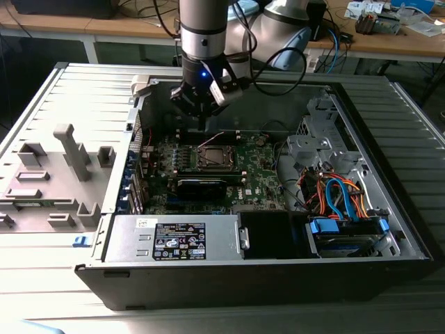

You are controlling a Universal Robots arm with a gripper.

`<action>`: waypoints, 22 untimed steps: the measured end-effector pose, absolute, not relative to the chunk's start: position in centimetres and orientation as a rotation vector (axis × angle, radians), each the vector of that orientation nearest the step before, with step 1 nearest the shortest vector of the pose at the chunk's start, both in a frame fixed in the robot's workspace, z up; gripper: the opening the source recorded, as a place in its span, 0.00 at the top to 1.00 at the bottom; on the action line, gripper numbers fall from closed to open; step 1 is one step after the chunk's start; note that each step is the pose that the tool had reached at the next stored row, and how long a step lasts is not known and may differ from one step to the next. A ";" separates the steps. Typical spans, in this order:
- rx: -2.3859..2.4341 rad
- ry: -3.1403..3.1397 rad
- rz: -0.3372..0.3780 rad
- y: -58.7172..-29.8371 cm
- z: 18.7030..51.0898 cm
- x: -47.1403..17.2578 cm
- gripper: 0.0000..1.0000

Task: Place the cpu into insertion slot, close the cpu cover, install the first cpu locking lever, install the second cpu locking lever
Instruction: 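Install the first cpu locking lever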

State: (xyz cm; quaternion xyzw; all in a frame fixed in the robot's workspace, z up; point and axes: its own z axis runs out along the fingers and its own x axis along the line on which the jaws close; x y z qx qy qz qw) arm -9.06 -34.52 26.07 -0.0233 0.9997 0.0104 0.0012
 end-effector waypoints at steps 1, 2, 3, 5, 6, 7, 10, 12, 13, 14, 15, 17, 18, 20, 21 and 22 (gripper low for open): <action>-0.073 3.138 0.033 -34.5 26.1 -9.0 0.89; -0.073 3.138 0.033 -34.5 26.0 -8.9 0.89; -0.073 3.138 0.033 -34.5 26.0 -8.9 0.89; -0.073 3.138 0.033 -34.5 26.0 -8.6 0.89; -0.073 3.138 0.033 -34.5 26.0 -8.5 0.89; -0.073 3.138 0.033 -34.5 26.0 -8.4 0.89; -0.073 3.138 0.033 -34.5 25.9 -7.9 0.89; -0.073 3.138 0.033 -34.5 25.9 -7.6 0.89; -0.073 3.138 0.033 -34.5 25.9 -7.5 0.89; -0.073 3.138 0.033 -34.5 25.9 -7.4 0.89; -0.073 3.138 0.033 -34.5 25.8 -7.4 0.89; -0.073 3.138 0.033 -34.5 25.8 -7.2 0.89; -0.073 3.138 0.033 -34.5 25.8 -7.2 0.89; -0.073 3.138 0.033 -34.5 25.8 -7.1 0.89; -0.073 3.138 0.033 -34.5 25.8 -7.0 0.89; -0.073 3.138 0.033 -34.5 25.8 -7.0 0.89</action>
